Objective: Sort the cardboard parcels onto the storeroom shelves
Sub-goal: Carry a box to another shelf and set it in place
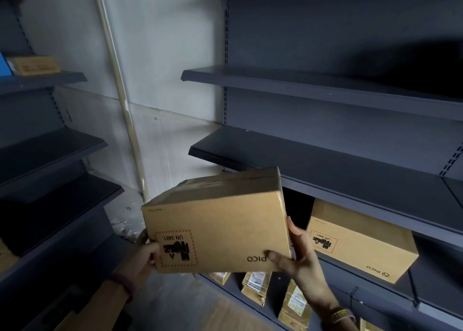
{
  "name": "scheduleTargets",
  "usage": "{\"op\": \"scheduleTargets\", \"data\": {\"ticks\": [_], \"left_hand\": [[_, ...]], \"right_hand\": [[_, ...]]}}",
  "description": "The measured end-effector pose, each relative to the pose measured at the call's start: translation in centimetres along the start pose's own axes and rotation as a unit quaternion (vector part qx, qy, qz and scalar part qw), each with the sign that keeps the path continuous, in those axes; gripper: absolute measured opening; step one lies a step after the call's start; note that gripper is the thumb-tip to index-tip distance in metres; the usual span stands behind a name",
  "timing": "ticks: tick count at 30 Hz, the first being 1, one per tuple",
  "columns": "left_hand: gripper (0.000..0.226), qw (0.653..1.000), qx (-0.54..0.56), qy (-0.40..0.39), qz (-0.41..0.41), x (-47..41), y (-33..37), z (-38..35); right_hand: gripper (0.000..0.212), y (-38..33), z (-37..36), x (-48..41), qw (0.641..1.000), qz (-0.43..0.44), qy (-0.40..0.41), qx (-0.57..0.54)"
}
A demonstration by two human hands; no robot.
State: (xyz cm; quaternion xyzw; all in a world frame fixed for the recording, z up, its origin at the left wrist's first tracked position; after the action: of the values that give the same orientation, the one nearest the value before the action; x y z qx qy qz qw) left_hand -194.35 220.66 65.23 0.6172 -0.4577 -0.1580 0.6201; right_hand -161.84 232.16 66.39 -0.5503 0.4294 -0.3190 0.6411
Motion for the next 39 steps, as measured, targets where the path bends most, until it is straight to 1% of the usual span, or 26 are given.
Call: {"op": "scheduleTargets", "data": {"ticks": [2, 4, 7, 8, 9, 10, 11, 12, 13, 15, 16, 17, 20, 21, 22, 23, 24, 26, 28, 30, 32, 35, 37, 39], "left_hand": [[0.034, 0.999, -0.013, 0.029, 0.006, -0.9, 0.2, -0.3], [0.034, 0.998, -0.010, 0.052, 0.015, -1.9, 0.0, -0.3], [0.034, 0.997, 0.002, 0.070, 0.021, -2.9, -0.8, -0.1], [0.033, 0.997, 0.000, 0.078, 0.023, -2.8, -1.0, 0.0], [0.032, 0.997, 0.000, 0.079, 0.026, -2.9, -1.3, 0.1], [0.032, 0.997, -0.002, 0.075, 0.030, -2.8, -1.3, 0.1], [0.031, 0.998, -0.004, 0.061, 0.033, -2.8, -1.4, 0.0], [0.027, 0.998, -0.005, 0.045, 0.034, -2.6, -1.2, -0.1], [0.023, 0.999, 0.001, 0.029, 0.037, -2.3, -1.0, -0.3], [0.018, 0.999, 0.031, 0.005, 0.041, -1.5, -0.5, -0.5], [0.016, 0.999, 0.038, -0.003, 0.032, -1.2, -0.3, -0.5], [0.017, 0.999, 0.034, -0.009, 0.011, -1.0, -0.2, -0.5], [0.026, 0.996, 0.060, -0.027, -0.055, -0.2, 0.5, -1.2], [0.028, 0.996, 0.049, -0.024, -0.077, -0.4, 0.7, -1.3], [0.032, 0.995, 0.015, -0.012, -0.099, -0.5, 0.9, -1.5], [0.039, 0.994, -0.008, -0.006, -0.108, -0.7, 0.9, -1.4], [0.048, 0.995, -0.010, -0.005, -0.096, -0.8, 0.8, -1.4], [0.060, 0.999, 0.013, -0.025, -0.040, -1.1, 0.5, -1.0], [0.059, 0.998, -0.004, -0.061, -0.009, -0.9, 0.6, -0.5], [0.059, 0.997, -0.002, -0.072, 0.005, -0.9, 0.4, 0.1], [0.061, 0.996, 0.055, -0.067, 0.008, -1.0, 0.0, 0.4], [0.053, 0.990, 0.119, -0.077, -0.014, -1.1, -0.2, 1.0], [0.047, 0.988, 0.122, -0.094, -0.027, -0.8, 0.1, 0.9], [0.047, 0.993, 0.066, -0.086, -0.039, -0.2, 0.4, -0.2]], "right_hand": [[0.073, -0.8, -1.4, 0.4, 0.999, 0.034, 0.026, 0.027], [0.075, -1.5, -3.0, 0.9, 0.992, 0.079, 0.034, 0.097], [0.077, -1.9, -4.2, 1.5, 0.971, 0.100, 0.051, 0.210], [0.077, -1.9, -4.4, 1.7, 0.969, 0.099, 0.049, 0.221], [0.079, -1.8, -4.5, 1.9, 0.975, 0.091, 0.046, 0.197], [0.084, -1.6, -4.5, 2.0, 0.986, 0.072, 0.043, 0.147], [0.090, -1.4, -4.4, 1.9, 0.992, 0.055, 0.051, 0.098], [0.089, -1.3, -4.2, 1.7, 0.994, 0.042, 0.074, 0.066], [0.082, -1.2, -3.8, 1.3, 0.993, 0.033, 0.103, 0.050], [0.052, -0.9, -2.1, 0.3, 0.988, 0.011, 0.153, -0.001], [0.040, -0.5, -1.1, -0.1, 0.985, -0.011, 0.168, -0.033], [0.033, 0.0, 0.1, -0.5, 0.982, -0.034, 0.179, -0.057], [0.032, 1.7, 2.6, -1.2, 0.968, -0.090, 0.194, -0.132], [0.029, 2.3, 2.9, -1.2, 0.964, -0.100, 0.194, -0.148], [0.023, 3.0, 3.1, -1.3, 0.963, -0.105, 0.192, -0.155], [0.018, 3.6, 3.2, -1.2, 0.964, -0.108, 0.186, -0.159], [0.021, 4.1, 3.3, -1.1, 0.963, -0.117, 0.176, -0.169], [0.033, 4.8, 3.2, -0.8, 0.955, -0.147, 0.160, -0.202], [0.038, 5.2, 3.0, -0.5, 0.952, -0.167, 0.151, -0.208], [0.039, 5.9, 2.8, -0.3, 0.946, -0.193, 0.151, -0.215], [0.031, 6.3, 2.8, -0.1, 0.952, -0.196, 0.148, -0.184], [0.022, 6.6, 3.2, -1.0, 0.964, -0.207, 0.157, -0.064], [0.026, 6.0, 2.2, -2.2, 0.968, -0.213, 0.131, 0.028], [0.036, 4.5, -0.3, -3.0, 0.971, -0.193, 0.096, 0.099]]}}
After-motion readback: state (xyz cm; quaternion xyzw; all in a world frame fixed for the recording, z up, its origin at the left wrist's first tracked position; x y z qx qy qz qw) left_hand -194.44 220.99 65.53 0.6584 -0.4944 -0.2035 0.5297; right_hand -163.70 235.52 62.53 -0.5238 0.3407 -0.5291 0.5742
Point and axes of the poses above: each hand's wrist, its own x-axis away from the middle knuckle, its own z-axis out of the back of the hand, y = z × x, the point moved 1 cm from there along -x, towards the middle knuckle, and after that the axes turned 8 degrees about x, right-handed, at the moved point
